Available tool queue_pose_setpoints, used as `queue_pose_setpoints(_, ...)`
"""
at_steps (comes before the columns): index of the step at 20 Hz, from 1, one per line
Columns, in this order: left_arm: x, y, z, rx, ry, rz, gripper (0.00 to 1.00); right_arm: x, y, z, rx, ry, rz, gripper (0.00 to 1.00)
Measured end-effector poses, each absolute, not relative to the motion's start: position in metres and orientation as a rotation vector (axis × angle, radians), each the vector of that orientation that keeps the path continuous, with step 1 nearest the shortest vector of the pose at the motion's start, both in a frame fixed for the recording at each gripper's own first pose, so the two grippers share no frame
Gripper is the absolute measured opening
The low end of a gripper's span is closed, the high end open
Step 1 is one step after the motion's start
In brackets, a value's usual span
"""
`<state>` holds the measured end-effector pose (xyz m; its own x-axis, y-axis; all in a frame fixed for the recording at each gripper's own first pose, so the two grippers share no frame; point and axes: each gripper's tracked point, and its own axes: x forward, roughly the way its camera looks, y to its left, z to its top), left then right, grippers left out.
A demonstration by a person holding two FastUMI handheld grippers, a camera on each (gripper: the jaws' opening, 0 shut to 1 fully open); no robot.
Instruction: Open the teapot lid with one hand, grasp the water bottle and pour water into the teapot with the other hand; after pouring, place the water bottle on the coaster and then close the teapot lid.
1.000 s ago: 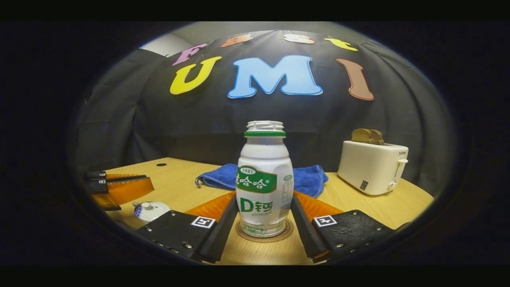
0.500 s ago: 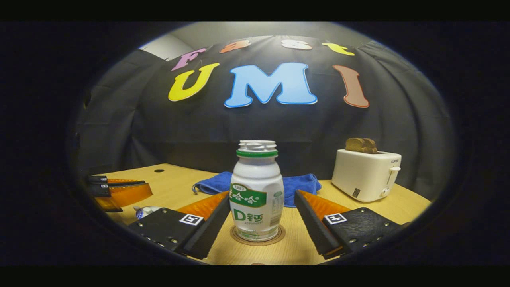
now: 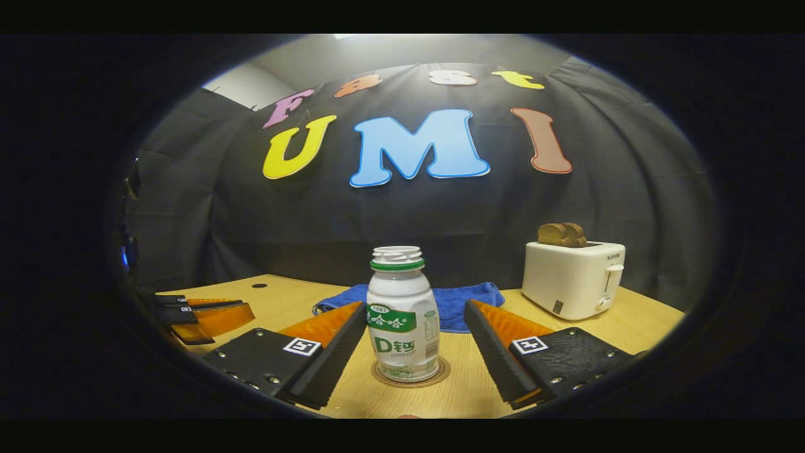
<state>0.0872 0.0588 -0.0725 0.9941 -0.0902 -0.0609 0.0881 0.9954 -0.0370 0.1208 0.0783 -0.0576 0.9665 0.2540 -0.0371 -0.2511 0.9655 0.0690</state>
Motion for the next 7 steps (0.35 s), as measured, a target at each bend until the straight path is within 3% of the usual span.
queue_pose_setpoints(1, 0.087, 0.058, -0.073, -0.035, 0.063, -0.09, 0.31, 0.118, 0.078, -0.054, 0.069, 0.039, 0.261, 0.95)
queue_pose_setpoints(6, 0.087, 0.058, -0.074, -0.033, 0.068, -0.088, 0.31, 0.108, 0.069, -0.027, 0.098, -0.035, 0.238, 0.95)
queue_pose_setpoints(7, 0.086, 0.058, -0.074, -0.031, 0.069, -0.087, 0.15, 0.106, 0.066, -0.023, 0.104, -0.048, 0.225, 0.95)
